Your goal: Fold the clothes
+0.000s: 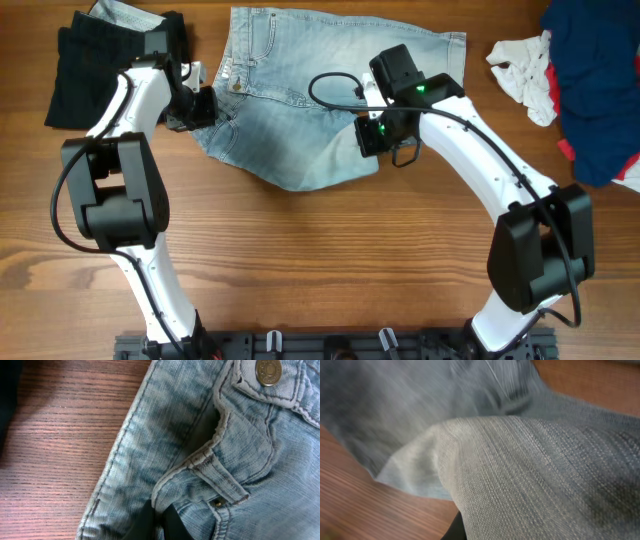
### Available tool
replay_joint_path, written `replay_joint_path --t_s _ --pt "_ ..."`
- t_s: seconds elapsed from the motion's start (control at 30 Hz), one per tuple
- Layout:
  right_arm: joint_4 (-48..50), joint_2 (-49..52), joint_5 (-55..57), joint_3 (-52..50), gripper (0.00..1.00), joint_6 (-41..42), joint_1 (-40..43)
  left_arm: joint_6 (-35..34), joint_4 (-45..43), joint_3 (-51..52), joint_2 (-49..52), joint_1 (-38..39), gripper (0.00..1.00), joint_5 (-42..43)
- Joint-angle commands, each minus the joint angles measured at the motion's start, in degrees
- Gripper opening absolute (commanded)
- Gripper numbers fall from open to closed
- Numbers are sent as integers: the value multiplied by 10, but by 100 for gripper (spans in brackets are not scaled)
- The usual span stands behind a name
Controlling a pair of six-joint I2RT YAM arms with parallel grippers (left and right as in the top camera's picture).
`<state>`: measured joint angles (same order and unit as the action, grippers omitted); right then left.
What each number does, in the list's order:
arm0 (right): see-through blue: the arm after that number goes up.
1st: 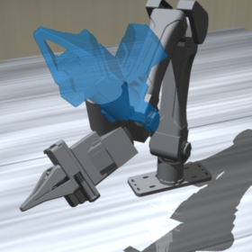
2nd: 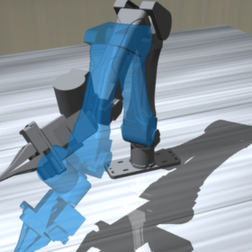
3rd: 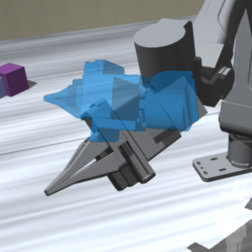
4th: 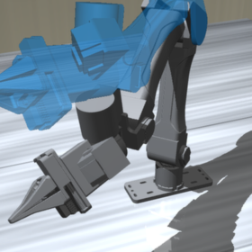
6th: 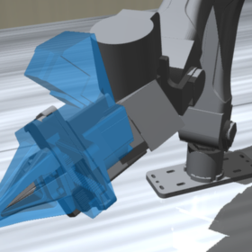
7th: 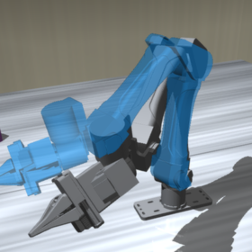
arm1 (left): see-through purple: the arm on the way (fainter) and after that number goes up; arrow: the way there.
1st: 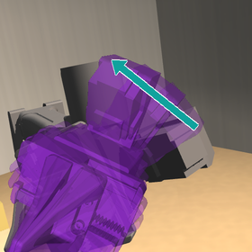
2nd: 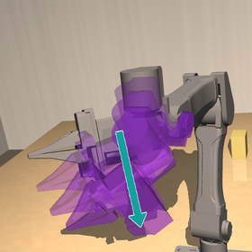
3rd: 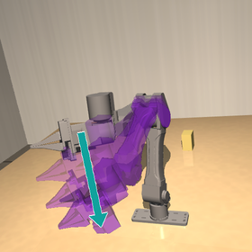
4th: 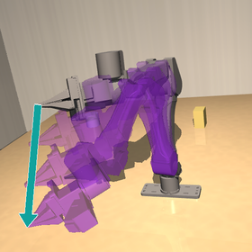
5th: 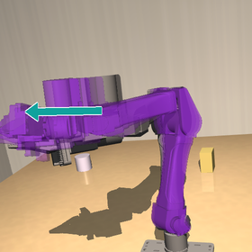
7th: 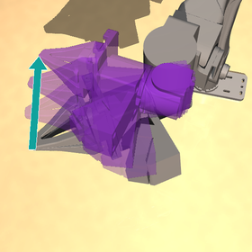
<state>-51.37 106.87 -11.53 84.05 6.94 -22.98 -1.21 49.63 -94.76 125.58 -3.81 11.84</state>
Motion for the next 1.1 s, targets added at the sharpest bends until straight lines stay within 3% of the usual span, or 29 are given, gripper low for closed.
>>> replay_joint_path --t_s 0.0,0.2,0.23,0.33,0.4,0.47,0.7,0.9,1.07 --pt "31 13 -15 24 4 -65 -45 -8 -3 2 4 0 4 3" --pt "56 93 88 31 5 -143 -161 -8 -3 2 4 0 4 3" --pt "50 109 104 37 11 -148 -174 -8 -3 2 4 0 4 3" --pt "20 139 144 68 65 -159 -198 -8 -3 2 4 0 4 3" --pt "13 141 145 84 80 -159 -199 -8 -3 2 4 0 4 3" --pt "9 140 142 105 86 -159 -196 -8 -3 2 4 0 4 3" --pt "3 138 95 214 90 -155 -167 -7 -3 2 4 0 4 3" --pt "-14 113 36 232 90 -140 -132 -6 -5 2 4 0 4 3" --pt "-50 103 37 231 90 -59 -65 -6 -8 2 4 0 4 3"
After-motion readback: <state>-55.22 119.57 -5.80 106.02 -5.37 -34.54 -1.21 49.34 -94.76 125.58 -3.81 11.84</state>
